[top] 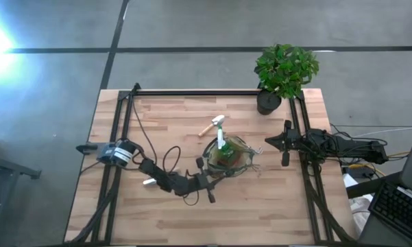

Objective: Pick & Place Garden tools in Gardening bag
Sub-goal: Put the middle brown trowel into the green gardening bag, then put the bottom brown trowel into the green gardening bag

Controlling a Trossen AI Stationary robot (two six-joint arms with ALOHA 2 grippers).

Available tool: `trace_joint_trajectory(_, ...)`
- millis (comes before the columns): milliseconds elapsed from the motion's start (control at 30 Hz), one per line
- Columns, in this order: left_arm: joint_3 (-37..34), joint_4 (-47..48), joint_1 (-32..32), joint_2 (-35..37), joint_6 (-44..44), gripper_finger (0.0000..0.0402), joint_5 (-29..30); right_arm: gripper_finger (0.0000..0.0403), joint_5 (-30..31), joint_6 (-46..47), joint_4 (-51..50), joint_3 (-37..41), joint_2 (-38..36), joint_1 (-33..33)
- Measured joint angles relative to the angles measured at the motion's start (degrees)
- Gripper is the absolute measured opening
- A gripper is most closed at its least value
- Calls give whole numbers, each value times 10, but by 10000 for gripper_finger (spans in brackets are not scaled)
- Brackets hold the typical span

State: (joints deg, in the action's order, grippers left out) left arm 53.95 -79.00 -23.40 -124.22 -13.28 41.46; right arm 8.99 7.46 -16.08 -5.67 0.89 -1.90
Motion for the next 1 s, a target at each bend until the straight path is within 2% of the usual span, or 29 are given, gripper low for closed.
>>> trace_joint_trajectory(333, -3, 3, 1, 0, 22, 68, 6, 8, 0, 0, 0, 0, 0, 0)
trace_joint_trajectory(600, -4, 25, 2, 0, 63, 153, 6, 8, 0, 0, 0, 0, 0, 0)
trace_joint_trajectory(900, -4, 31, 2, 12, 85, 193, 8, 8, 0, 0, 0, 0, 0, 0)
trace_joint_trajectory(1000, -5, 67, 2, 28, 94, 204, 8, 8, 0, 0, 0, 0, 0, 0)
